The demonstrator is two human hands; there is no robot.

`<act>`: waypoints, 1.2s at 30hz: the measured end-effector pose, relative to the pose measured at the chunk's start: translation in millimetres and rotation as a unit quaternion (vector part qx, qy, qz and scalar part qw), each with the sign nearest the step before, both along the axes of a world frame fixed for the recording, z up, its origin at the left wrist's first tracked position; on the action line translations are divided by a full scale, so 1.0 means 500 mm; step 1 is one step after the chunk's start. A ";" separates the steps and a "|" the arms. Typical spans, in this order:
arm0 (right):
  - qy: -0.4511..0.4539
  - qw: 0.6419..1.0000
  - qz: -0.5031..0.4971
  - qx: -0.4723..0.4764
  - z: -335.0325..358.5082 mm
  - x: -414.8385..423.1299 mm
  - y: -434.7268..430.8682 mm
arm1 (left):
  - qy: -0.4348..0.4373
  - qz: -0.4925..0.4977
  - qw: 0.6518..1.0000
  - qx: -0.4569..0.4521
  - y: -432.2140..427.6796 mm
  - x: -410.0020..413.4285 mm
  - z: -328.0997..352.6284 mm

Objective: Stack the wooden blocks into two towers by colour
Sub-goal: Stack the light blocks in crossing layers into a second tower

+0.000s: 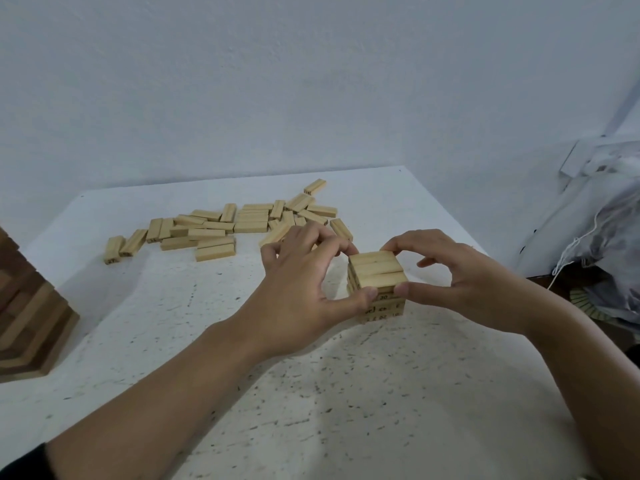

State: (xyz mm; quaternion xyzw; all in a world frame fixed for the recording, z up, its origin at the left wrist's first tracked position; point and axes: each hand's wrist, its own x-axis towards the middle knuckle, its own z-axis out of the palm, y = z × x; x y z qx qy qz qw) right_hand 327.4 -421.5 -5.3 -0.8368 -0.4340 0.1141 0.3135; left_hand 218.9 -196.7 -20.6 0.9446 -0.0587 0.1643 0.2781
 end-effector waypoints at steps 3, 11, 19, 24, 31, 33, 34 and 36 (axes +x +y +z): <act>-0.007 1.000 0.000 0.003 -0.001 -0.001 0.001 | 0.000 -0.002 1.000 -0.001 0.002 -0.001 -0.002; -0.002 1.000 -0.006 -0.001 -0.004 -0.001 0.002 | 0.009 0.002 1.000 -0.009 0.003 -0.005 -0.002; 0.005 1.000 -0.006 0.002 -0.008 0.004 0.000 | 0.010 -0.005 1.000 -0.009 0.003 -0.005 -0.005; 0.008 1.000 -0.008 0.011 -0.009 0.004 0.000 | 0.008 -0.007 1.000 -0.012 0.004 -0.007 -0.005; 0.011 1.000 -0.011 0.022 -0.009 0.004 -0.002 | 0.011 -0.007 1.000 -0.017 0.006 -0.008 -0.004; 0.010 1.000 -0.011 0.027 -0.008 0.003 -0.003 | 0.011 -0.010 1.000 -0.013 0.007 -0.007 -0.005; 0.010 1.000 -0.011 0.027 -0.008 0.003 -0.003 | 0.011 -0.011 1.000 -0.012 0.008 -0.007 -0.006; 0.012 1.000 -0.012 0.027 -0.008 0.002 -0.004 | 0.015 -0.011 1.000 -0.012 0.008 -0.007 -0.007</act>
